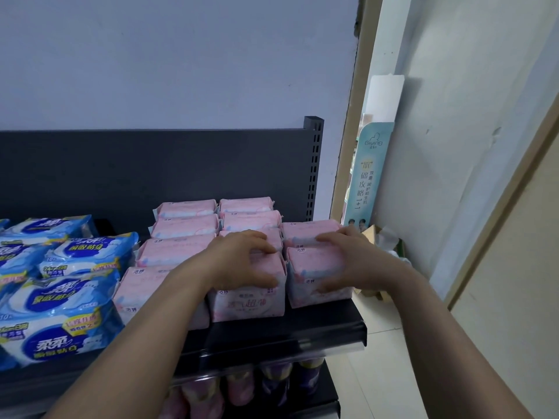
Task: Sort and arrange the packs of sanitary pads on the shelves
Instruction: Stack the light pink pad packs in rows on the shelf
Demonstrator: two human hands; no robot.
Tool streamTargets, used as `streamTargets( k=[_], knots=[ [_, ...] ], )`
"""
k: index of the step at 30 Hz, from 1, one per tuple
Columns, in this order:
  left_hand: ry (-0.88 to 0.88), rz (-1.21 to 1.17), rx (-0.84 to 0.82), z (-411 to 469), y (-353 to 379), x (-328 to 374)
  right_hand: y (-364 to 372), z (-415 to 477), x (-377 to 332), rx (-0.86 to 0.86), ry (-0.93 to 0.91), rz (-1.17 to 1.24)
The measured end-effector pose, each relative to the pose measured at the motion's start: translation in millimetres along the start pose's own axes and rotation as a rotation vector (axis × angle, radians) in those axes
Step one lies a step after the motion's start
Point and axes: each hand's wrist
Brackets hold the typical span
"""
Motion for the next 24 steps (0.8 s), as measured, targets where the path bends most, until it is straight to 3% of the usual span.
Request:
streamTargets(
  k=[7,13,24],
  knots=[
    [0.036,-0.069,0.195,8.6,4.0,12.4,-11.9,7.9,13.0,0.268,0.006,0.196],
    [0.033,0.043,0.078,21.4,11.5,21.5,-7.6,37.4,10.6,0.129,0.148,0.350],
    [0.084,-0.038,0.154,27.4,19.7,24.5,-15.2,57.0,16.6,0.033,0.120,0.290]
  ],
)
Point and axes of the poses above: each hand's wrist, its own z-axis towards the middle knuckle, its own y-axis out of the palm, x = y × z, and after that the axes turned 5 degrees about y, right-handed
